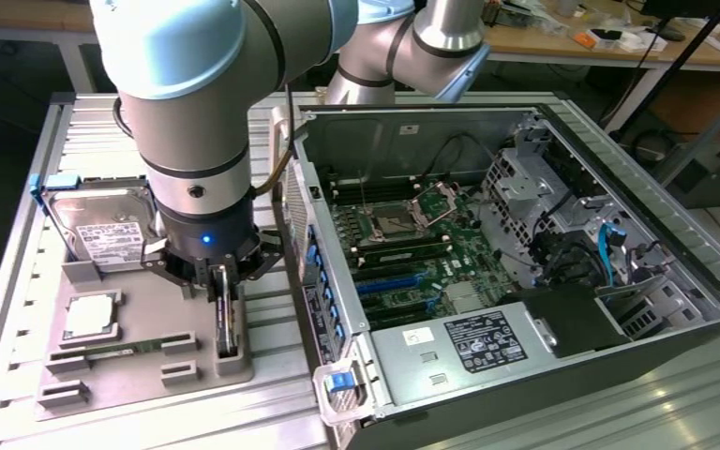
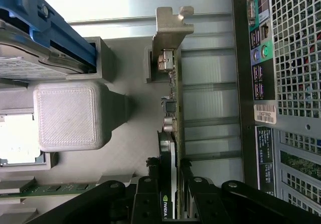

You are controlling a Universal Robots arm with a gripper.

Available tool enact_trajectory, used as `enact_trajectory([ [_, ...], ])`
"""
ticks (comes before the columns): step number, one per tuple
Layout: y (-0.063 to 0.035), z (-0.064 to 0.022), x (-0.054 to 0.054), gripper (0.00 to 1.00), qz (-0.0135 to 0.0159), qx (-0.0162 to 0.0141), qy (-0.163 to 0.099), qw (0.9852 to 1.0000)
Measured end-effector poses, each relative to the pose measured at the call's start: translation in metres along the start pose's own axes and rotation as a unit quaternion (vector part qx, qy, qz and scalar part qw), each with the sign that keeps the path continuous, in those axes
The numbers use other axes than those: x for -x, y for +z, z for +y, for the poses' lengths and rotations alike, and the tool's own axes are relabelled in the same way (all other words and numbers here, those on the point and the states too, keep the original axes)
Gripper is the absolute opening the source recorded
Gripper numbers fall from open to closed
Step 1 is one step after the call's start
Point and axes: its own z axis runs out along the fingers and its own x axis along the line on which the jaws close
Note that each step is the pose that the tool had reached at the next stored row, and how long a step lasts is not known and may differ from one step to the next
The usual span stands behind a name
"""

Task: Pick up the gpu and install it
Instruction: 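Pick up the gpu and move the gpu toward the slot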

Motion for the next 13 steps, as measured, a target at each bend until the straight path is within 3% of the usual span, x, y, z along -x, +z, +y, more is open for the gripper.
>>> enact_trajectory([
  [13,0.0,0.0,0.0,0.27,-0.0001,0.0001,0.0,1.0],
])
